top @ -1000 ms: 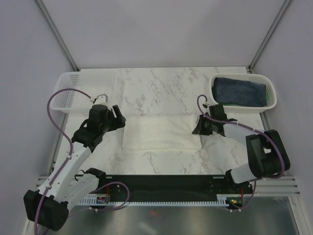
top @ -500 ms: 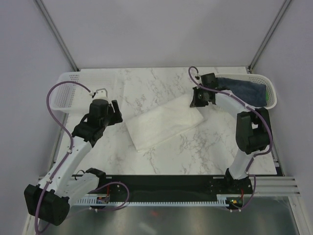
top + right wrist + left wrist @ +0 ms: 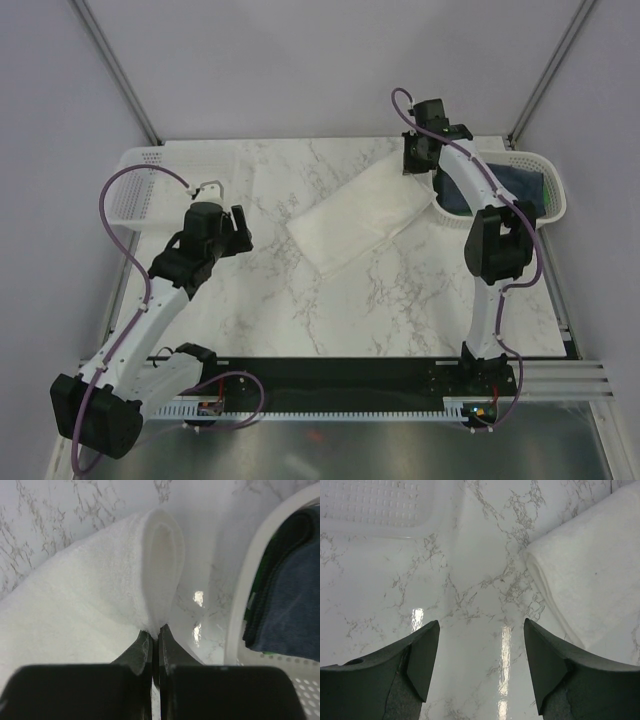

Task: Fold and stack the towels
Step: Neatly place the folded towel into the bin

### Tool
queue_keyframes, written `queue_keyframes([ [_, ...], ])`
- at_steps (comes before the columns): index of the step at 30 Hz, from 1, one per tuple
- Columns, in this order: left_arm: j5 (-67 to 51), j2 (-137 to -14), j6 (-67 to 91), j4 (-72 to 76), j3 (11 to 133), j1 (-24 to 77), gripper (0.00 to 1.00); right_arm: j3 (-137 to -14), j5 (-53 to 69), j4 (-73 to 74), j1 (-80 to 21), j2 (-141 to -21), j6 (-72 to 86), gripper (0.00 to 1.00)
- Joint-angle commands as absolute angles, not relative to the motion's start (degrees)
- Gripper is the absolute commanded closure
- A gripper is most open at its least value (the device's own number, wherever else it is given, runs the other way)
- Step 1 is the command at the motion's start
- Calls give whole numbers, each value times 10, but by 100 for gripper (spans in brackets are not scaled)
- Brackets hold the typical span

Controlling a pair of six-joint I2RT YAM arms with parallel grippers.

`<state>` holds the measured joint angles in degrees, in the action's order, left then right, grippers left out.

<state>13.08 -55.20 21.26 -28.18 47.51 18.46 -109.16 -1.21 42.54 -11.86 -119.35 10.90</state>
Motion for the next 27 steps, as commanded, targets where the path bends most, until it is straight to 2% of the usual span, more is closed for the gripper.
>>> queue_keyframes([
  [1,116,-556,187,-272,482,184,24,-1166,-50,497,-98,-1181,123,100],
  [9,106,-559,184,-272,487,184,24,-1195,-84,549,-66,-1167,148,100],
  [17,89,-555,184,-271,480,185,24,-1186,-117,553,51,-1149,113,100],
  [27,69,-556,178,-271,481,187,24,-1230,-131,527,136,-1181,91,100],
])
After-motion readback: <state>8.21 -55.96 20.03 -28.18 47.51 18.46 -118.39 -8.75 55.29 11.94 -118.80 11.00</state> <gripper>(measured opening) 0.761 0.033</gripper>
